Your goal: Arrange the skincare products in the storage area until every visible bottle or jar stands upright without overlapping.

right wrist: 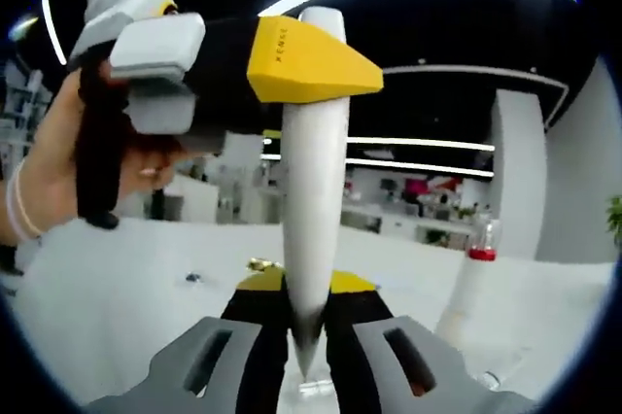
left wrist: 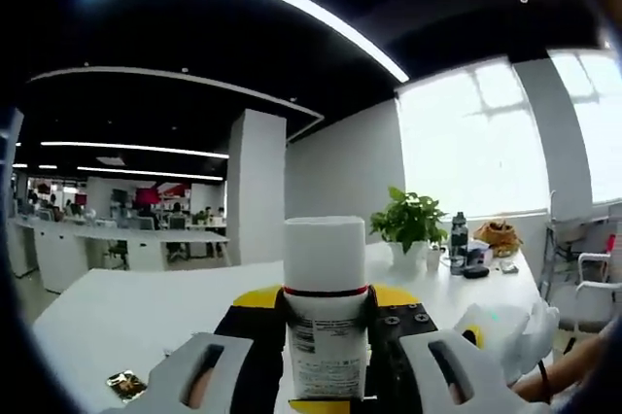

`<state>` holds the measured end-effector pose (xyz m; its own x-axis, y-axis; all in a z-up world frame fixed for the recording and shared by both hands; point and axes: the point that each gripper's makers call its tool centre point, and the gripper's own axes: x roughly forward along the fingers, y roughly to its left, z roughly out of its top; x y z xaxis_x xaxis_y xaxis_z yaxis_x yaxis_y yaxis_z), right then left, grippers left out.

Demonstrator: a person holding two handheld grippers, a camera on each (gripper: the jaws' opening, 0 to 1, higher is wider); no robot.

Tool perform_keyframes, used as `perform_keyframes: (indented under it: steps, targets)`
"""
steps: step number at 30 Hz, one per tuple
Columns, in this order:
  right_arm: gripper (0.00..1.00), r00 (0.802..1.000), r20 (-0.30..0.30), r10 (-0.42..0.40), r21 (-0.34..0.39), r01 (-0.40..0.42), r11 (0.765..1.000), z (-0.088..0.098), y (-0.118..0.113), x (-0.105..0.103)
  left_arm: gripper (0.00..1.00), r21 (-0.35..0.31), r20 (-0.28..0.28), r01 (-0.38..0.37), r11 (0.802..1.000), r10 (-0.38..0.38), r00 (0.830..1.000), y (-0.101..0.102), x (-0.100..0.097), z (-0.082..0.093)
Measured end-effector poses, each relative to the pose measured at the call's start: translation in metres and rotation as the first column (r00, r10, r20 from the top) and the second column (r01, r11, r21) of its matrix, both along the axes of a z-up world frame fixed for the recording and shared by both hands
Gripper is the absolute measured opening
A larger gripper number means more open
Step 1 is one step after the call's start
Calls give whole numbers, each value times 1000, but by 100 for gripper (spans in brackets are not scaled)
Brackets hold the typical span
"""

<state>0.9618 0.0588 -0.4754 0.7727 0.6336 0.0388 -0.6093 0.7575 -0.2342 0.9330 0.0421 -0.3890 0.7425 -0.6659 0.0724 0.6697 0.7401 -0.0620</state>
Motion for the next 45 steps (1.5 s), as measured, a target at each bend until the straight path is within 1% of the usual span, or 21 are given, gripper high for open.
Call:
perform_keyframes:
  steps: [3,5,6,7,11,13,15,16,18,23,27,31,33,34,36,39,40,41,42,44,45]
  targets:
    - [10,1000,-2,-18,-23,18,1000,-1,-2,2,34,-20,-13,18,1000,-18,1000,3,2,-2]
    - [10,1000,0,-30,-45,30,999,-1,-3,3,34,-28,3,17,999,-17,1000,3,-1,-3]
    - [10,999,0,-38,-54,38,998,-1,-4,4,36,-26,32,1,1000,0,999,4,-2,-1]
    - [10,999,6,-47,-64,47,997,-1,-5,5,38,-10,83,-24,1000,25,996,5,-4,2]
    - [9,992,67,-103,-133,111,985,2,-13,9,54,-3,103,-77,997,77,992,11,-10,2]
    - [9,987,99,-127,-163,142,976,4,-17,10,59,-14,99,-85,996,86,991,19,-5,5]
    - [9,971,171,-170,-229,207,951,8,-24,11,63,-16,111,-95,995,96,989,30,-1,9]
    - [9,959,208,-192,-271,245,931,10,-28,11,64,-9,120,-103,995,104,987,34,1,10]
    - [9,942,261,-210,-317,289,903,12,-31,11,67,38,162,-131,991,124,979,46,4,10]
    - [9,928,304,-216,-372,324,870,10,-31,9,70,76,218,-177,981,157,963,64,3,12]
    - [9,916,333,-223,-434,359,826,4,-34,12,70,155,275,-248,956,199,940,81,4,8]
    - [9,899,369,-236,-467,399,790,4,-37,15,73,238,321,-270,933,187,928,84,1,-2]
    - [9,889,393,-237,-486,419,767,5,-40,15,76,290,352,-298,909,188,917,87,3,-10]
    - [9,876,420,-239,-506,444,739,6,-42,14,76,315,372,-320,893,194,908,88,4,-12]
    - [10,854,469,-226,-535,478,697,8,-44,14,76,380,428,-380,843,204,881,91,5,-20]
    - [10,842,497,-211,-564,498,659,6,-44,14,76,450,482,-430,783,192,855,91,9,-28]
    - [10,842,500,-205,-571,498,653,4,-43,14,76,488,499,-454,745,188,846,91,11,-33]
    - [10,841,502,-201,-576,499,648,3,-42,14,75,500,504,-462,732,188,843,92,12,-35]
    - [10,836,514,-192,-587,506,632,2,-42,15,75,527,519,-484,699,186,834,92,13,-40]
    - [10,825,537,-179,-606,524,599,1,-42,15,74,562,540,-500,659,165,825,90,14,-47]
    - [10,818,549,-170,-620,535,573,1,-42,16,73,584,552,-506,635,146,821,88,14,-51]
